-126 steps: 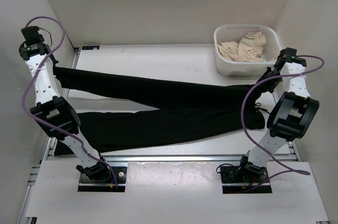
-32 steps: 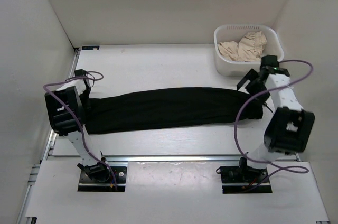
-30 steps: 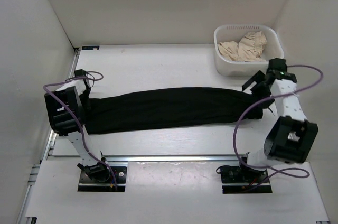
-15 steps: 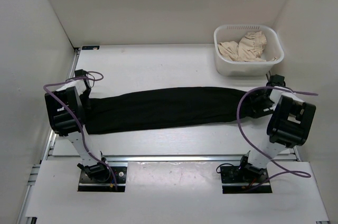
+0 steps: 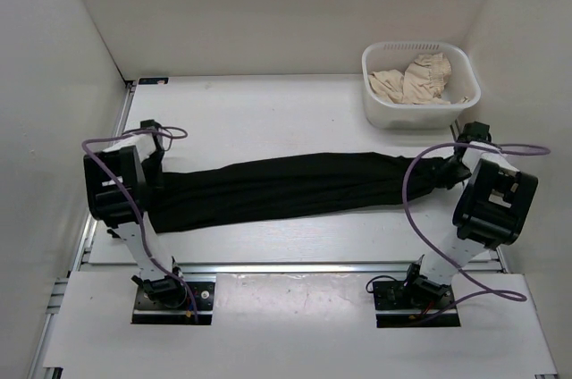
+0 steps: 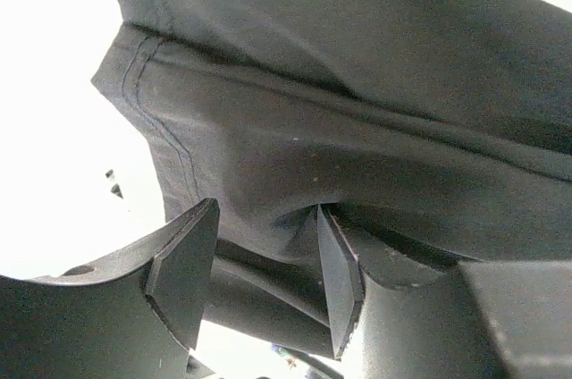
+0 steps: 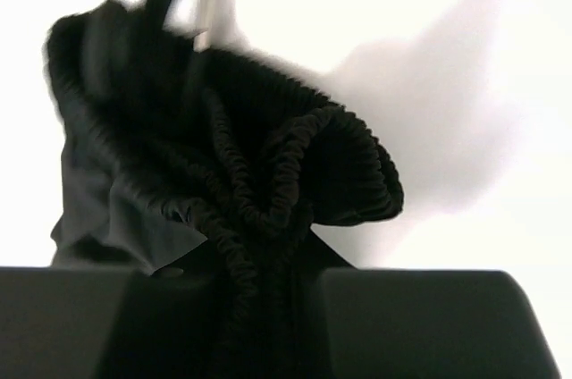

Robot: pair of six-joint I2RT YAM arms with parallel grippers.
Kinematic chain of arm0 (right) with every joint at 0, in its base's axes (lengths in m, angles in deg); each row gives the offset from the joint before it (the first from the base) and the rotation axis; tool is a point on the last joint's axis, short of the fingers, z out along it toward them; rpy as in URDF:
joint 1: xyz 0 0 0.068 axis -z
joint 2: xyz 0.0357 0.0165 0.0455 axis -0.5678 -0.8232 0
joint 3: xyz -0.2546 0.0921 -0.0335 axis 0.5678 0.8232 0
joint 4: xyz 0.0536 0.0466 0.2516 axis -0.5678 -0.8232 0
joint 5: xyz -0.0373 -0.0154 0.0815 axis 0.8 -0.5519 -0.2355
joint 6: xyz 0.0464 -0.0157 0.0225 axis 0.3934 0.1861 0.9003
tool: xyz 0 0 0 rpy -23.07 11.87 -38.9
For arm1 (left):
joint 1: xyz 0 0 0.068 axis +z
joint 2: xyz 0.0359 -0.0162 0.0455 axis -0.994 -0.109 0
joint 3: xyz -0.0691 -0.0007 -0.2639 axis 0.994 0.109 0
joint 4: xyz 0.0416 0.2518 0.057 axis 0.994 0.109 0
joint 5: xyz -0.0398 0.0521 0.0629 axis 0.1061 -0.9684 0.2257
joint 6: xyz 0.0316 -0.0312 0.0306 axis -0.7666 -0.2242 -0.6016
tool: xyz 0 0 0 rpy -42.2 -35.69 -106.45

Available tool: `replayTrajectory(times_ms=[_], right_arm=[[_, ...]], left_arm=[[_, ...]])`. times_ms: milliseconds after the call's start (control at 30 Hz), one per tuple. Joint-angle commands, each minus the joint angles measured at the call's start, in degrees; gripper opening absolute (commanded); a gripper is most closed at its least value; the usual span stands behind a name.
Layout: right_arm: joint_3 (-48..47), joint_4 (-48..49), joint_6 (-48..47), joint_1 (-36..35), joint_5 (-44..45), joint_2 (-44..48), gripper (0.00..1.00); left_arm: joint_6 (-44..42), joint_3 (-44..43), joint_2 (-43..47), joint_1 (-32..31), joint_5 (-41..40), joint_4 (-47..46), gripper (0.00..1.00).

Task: Fold and stack the trousers
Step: Fold the trousers

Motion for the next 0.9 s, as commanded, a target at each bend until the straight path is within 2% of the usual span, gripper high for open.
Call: replayTrajectory(times_ms=[0, 33, 100, 133, 200, 233, 300, 333, 433, 600, 767, 833, 867], right_arm=[[-7.34, -5.29, -13.48, -2.36, 18.30, 7.23, 0.00], [-10.93, -6.26, -15.86, -4.47, 20.24, 8.03, 0.00], [-13.67, -9.16, -20.27, -14.12, 26.91, 9.61, 0.00], [-15.08, -9.87, -20.80, -23.03, 28.85, 9.62, 0.00], [-16.23, -12.06, -20.80, -33.61, 33.93, 9.62, 0.00], [-16.84, -13.03, -19.41, -44.11, 35.71, 8.40, 0.00], [-20.53, -16.36, -14.76, -53.84, 39.22, 4.46, 0.00], [-22.11, -16.99, -12.91, -62.06, 40.72, 2.87, 0.00], [-28.61, -17.60, -8.86, -73.35, 43.72, -4.07, 0.00], [-43.64, -18.93, -7.00, -83.65, 44.86, -16.30, 0.00], [-48.40, -13.58, -8.40, -87.54, 46.89, -22.01, 0.00], [-50.42, -12.08, -9.89, -87.55, 45.14, -23.86, 0.00], [-50.42, -10.07, -10.77, -87.55, 41.47, -25.70, 0.00]], left_arm=[[1.50, 0.97, -3.76, -4.51, 4.52, 0.42, 0.61], [1.50, 0.19, -4.38, -5.13, 4.52, 0.42, 0.61], [1.50, -0.69, -6.22, -5.92, 3.99, 0.42, 0.61], [1.50, -1.65, -6.75, -6.45, 3.99, 0.42, 0.61], [1.50, -3.41, -8.24, -6.97, 3.47, 0.42, 0.61], [1.50, -4.03, -8.25, -6.98, 3.47, 0.42, 0.61], [1.50, -5.96, -10.00, -6.98, 3.47, 1.04, 0.61], [1.50, -6.58, -10.01, -6.98, 3.47, 1.56, 0.62], [1.50, -7.81, -10.54, -7.51, 3.47, 2.09, 0.62], [1.50, -8.34, -11.06, -8.03, 3.47, 2.09, 0.62], [1.50, -8.34, -11.59, -9.09, 2.94, 2.62, 0.62], [1.50, -8.34, -11.59, -9.09, 2.94, 2.62, 0.62], [1.50, -8.34, -11.59, -9.09, 2.94, 2.62, 0.63]])
